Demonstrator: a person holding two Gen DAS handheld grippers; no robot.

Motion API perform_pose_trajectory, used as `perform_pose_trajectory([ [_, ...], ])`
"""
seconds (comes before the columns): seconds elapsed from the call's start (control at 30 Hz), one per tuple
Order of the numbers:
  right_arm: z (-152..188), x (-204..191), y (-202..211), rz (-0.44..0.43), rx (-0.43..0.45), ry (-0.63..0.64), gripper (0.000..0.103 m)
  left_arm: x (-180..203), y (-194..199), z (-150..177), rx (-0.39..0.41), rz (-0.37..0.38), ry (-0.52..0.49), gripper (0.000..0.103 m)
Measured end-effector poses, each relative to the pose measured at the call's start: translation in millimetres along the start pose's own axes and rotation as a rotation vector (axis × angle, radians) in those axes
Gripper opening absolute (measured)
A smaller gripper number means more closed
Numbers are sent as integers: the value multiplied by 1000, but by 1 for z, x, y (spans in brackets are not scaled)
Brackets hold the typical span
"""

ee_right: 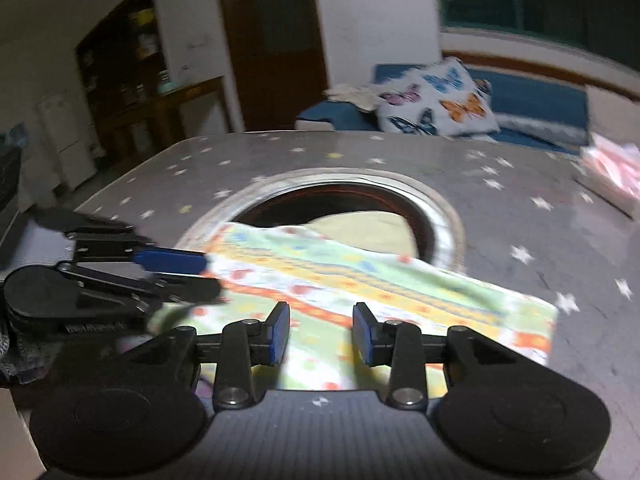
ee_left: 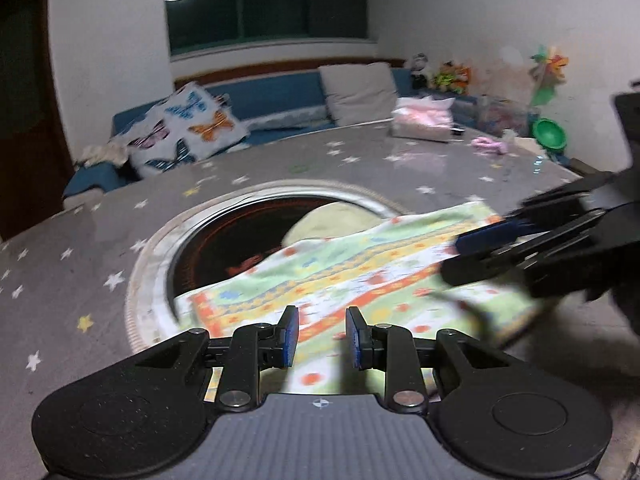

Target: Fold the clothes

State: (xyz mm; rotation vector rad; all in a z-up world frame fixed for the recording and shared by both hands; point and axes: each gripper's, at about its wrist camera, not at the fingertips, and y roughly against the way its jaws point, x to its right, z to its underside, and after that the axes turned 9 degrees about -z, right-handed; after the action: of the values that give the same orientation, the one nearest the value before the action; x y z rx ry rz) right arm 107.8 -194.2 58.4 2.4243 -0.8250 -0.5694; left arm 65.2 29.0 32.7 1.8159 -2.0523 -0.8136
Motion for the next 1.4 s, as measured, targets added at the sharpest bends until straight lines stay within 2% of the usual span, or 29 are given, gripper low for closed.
perform_pose_trajectory([
  [0.17,17,-21,-9,8,-46,79,34,19,-2,13,-9,4,-64,29],
  [0.43,37,-23,10,41,-33,79,34,19,5,25,3,-9,-40,32],
  [0.57,43,-15,18,51,-13,48,32,17,9,28,10,-23,-15,33],
  [0.7,49,-1,32,83,7,-16,29,6,11,32,9,-34,39,40],
  [0.77,53,7,37,126,-3,-37,29,0,13,34,5,-39,67,40],
  [0.9,55,21,49,137,-1,-91,27,-14,18,39,-6,-56,129,40],
  [1.07,47,33,58,146,25,-120,28,-29,18,37,-23,-86,171,40],
  [1.2,32,43,45,132,52,-136,29,-39,11,36,-58,-113,202,40],
  [1.3,29,56,31,127,26,-169,29,-49,5,36,-92,-117,228,40],
  [1.4,31,67,27,118,18,-215,28,-54,6,29,-84,-118,226,37],
])
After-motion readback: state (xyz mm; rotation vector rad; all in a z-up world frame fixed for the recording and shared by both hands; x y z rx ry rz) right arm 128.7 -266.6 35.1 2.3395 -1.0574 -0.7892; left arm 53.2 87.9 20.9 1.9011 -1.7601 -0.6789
